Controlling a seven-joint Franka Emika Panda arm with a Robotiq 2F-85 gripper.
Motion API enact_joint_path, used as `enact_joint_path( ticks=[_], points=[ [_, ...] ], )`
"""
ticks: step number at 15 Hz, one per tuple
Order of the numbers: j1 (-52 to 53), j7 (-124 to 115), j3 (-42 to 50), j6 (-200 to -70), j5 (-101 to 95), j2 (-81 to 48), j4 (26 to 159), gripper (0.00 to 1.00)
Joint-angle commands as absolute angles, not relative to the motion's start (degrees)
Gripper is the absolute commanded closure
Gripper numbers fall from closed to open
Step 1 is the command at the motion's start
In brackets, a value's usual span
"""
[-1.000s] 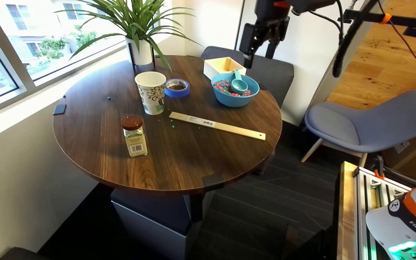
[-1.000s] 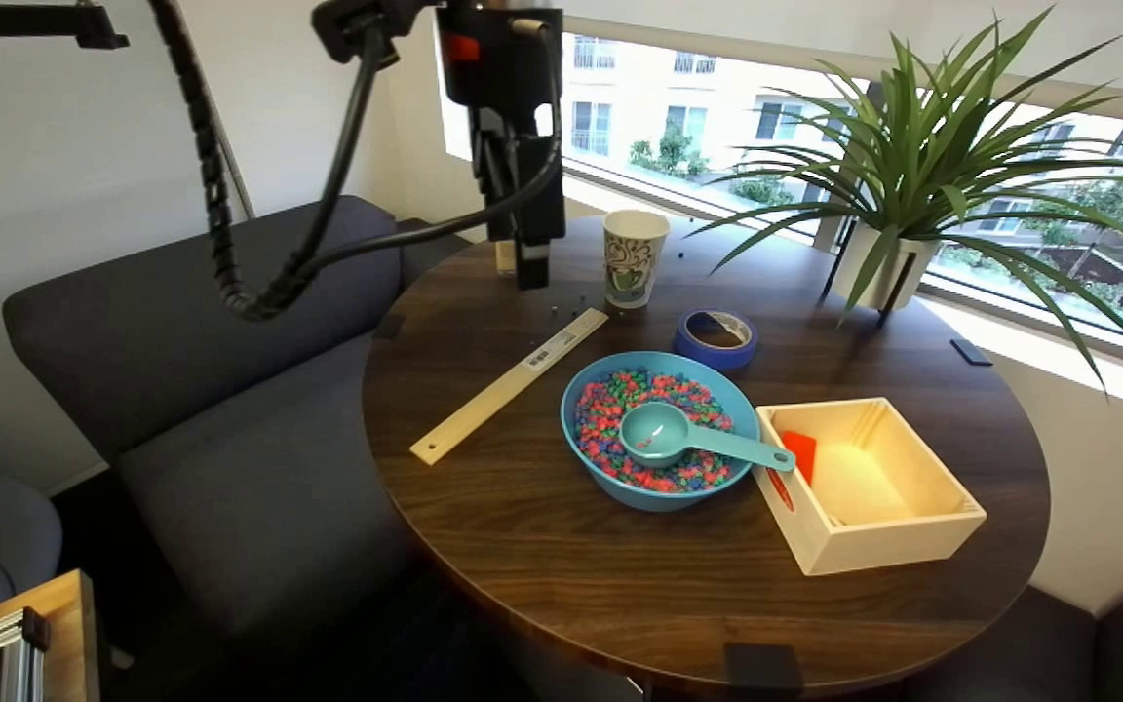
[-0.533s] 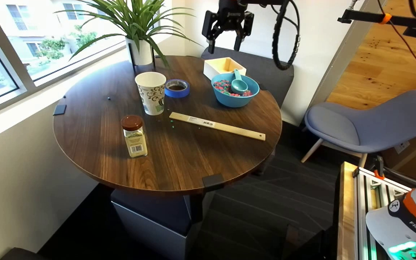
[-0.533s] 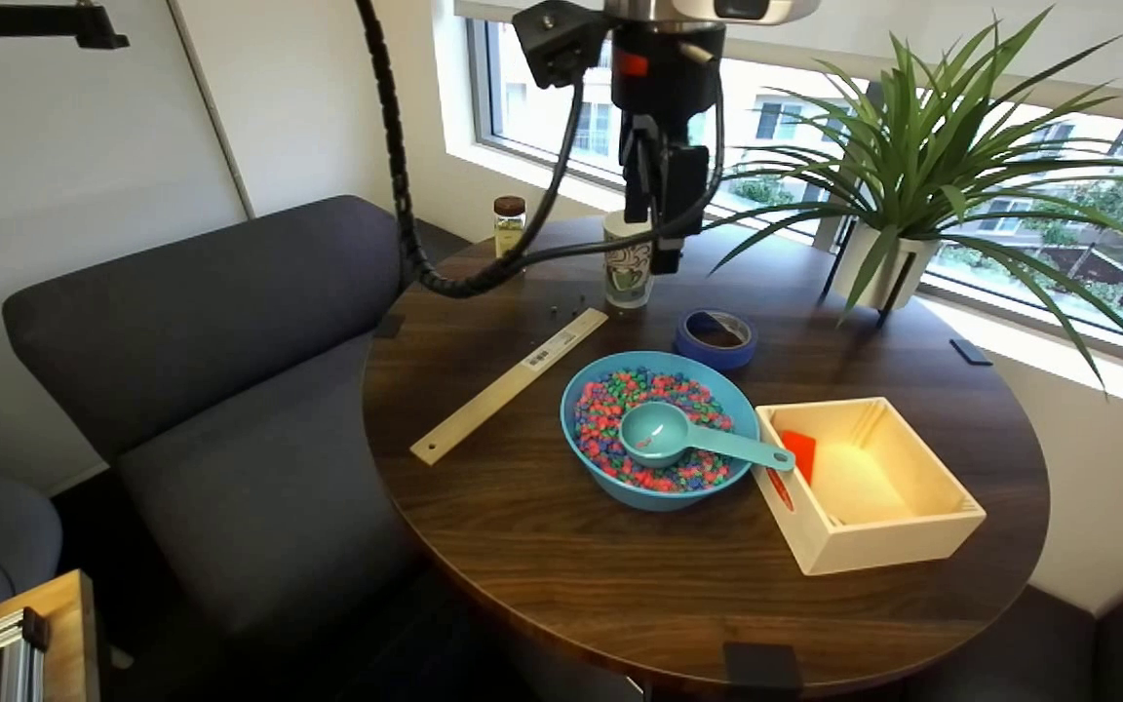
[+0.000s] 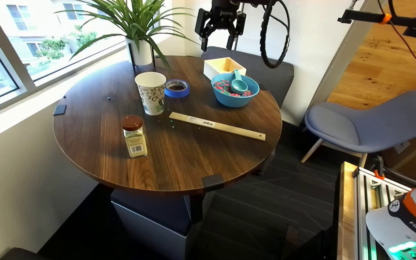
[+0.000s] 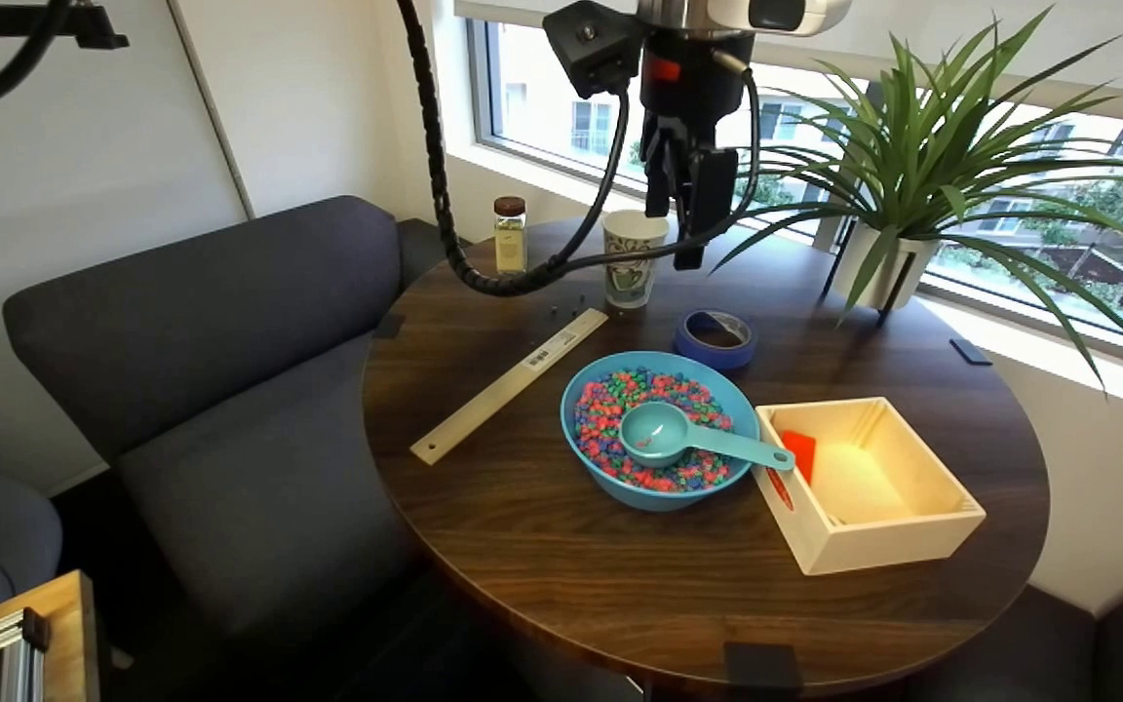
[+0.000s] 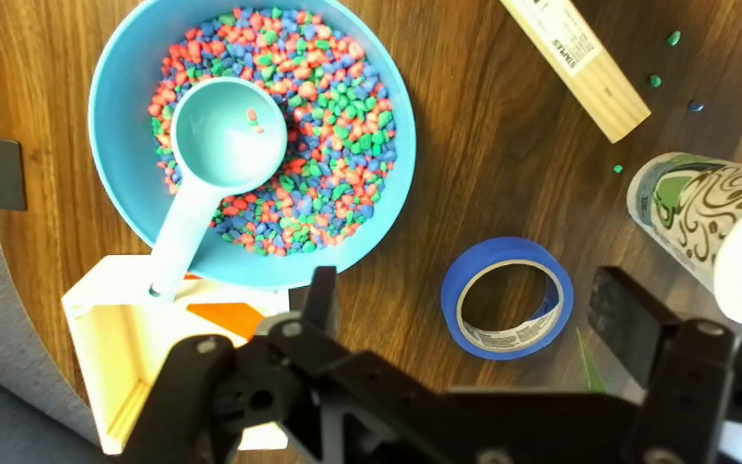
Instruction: Put the blue masking tape in the wooden box
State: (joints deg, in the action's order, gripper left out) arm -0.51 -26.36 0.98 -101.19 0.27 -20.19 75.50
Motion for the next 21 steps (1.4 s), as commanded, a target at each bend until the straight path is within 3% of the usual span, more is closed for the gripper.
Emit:
enact_joint_path(
  ticks=[1,10,18,21],
  points=[
    [0.76,-27.55,2.06,-103.15,-0.17,-24.25,73.48,0.0],
    [1.21,-28.31,2.4,-117.77,3.06,-37.99,67.03,0.0],
    [2.46,-29.07,4.49,-114.42,1.04,-43.18,61.8,0.0],
    [3.06,-29.82,5.2,-112.79,0.36,-44.38,60.74,0.06]
  ],
)
